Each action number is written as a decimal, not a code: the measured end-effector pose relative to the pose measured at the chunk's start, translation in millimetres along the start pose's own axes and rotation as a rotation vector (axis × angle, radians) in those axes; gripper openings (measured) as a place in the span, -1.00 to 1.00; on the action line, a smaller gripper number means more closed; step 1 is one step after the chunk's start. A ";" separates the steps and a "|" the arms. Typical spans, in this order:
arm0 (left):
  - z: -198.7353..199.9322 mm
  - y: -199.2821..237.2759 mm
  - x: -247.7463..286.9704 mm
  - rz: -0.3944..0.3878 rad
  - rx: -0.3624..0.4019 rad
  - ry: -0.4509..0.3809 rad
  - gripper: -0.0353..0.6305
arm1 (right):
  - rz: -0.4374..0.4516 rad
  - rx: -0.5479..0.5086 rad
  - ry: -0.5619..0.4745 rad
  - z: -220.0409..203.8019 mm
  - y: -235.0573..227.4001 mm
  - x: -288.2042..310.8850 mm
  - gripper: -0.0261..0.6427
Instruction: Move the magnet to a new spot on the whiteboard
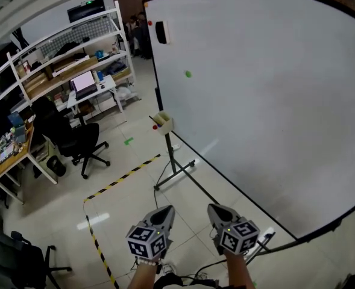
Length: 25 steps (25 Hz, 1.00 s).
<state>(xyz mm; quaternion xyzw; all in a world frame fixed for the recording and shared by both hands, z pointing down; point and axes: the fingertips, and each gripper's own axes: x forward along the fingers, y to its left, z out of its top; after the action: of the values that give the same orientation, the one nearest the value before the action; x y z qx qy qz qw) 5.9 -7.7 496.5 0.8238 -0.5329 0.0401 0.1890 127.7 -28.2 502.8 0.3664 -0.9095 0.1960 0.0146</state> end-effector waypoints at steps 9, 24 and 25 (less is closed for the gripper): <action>-26.8 19.0 -47.2 0.045 -0.006 0.020 -0.89 | 0.035 0.033 -0.023 -25.1 37.0 -28.7 -0.90; -2.1 83.5 -90.6 -0.078 0.012 0.001 -0.89 | -0.115 -0.069 -0.078 -17.0 131.3 7.9 -0.90; -1.8 86.3 -92.0 -0.087 0.012 0.002 -0.89 | -0.125 -0.073 -0.078 -16.0 134.8 11.1 -0.90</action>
<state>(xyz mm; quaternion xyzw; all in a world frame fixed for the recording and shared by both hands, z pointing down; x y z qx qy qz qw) -110.4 41.2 496.7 0.8471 -0.4963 0.0358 0.1863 27.1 58.7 472.8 0.4289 -0.8913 0.1471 0.0048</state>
